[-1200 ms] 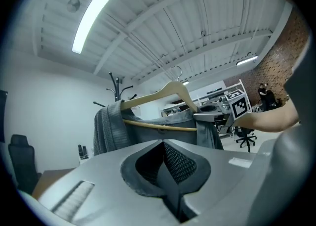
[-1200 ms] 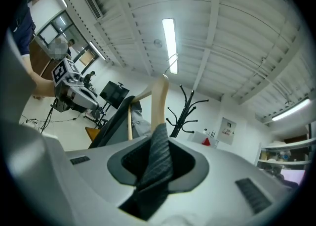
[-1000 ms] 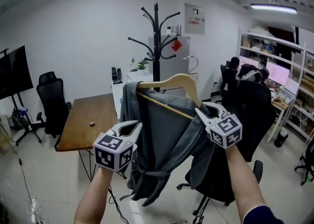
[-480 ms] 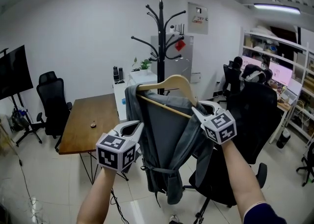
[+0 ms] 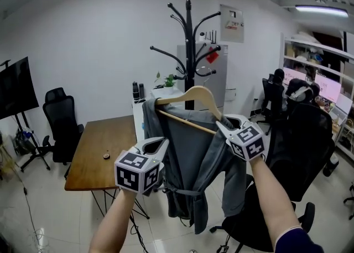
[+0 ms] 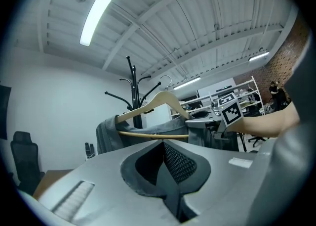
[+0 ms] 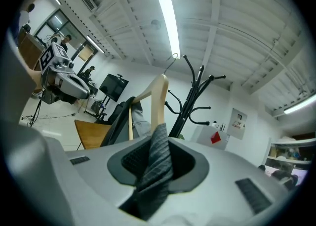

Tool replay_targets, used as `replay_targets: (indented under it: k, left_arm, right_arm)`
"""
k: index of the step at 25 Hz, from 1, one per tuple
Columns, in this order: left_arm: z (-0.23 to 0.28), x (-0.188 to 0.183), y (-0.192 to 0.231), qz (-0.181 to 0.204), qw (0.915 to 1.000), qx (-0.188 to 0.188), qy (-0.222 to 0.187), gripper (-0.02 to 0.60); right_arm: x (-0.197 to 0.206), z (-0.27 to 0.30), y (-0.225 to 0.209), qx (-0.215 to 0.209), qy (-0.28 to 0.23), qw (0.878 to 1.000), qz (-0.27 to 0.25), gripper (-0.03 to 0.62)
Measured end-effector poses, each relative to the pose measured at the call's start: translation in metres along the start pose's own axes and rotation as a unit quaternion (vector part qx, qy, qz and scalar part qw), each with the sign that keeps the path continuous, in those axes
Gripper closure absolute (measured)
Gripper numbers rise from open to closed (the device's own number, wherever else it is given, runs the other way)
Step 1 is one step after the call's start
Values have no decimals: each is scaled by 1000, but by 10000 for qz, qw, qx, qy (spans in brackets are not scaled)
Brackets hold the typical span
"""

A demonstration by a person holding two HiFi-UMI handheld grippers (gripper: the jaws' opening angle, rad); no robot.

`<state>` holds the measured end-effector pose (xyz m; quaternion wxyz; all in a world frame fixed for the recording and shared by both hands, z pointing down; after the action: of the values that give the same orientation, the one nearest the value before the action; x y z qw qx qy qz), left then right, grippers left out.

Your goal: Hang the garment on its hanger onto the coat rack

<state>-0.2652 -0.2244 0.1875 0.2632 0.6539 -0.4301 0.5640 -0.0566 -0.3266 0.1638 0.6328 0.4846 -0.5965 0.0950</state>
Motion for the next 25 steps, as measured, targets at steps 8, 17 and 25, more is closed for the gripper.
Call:
replay_targets:
  k: [8,17,25]
  left_arm:
    - [69,5,46,89,9998,-93,-159,575]
    - [112,37,92,6,9998,176,-13,575]
    - [124,60,114,-227,9991,340,71,575]
  right_arm:
    - [30,85,-29,-240,-4,9997,36,485]
    - [86,144,-36,-154,535,9984,75,485]
    - [118,160,-34,-111,954,9954,-63,485]
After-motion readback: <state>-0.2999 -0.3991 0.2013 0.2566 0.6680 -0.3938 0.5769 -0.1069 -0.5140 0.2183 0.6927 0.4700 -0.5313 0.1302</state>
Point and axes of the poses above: the fingertips, and each gripper's own axes: z forward along the fingers, y to its left, x out of its underside, the point moved 3 cm from there along -z, backward along the fingers, and after that the axes turned 13 degrees about -y, right-handed, at the moved point
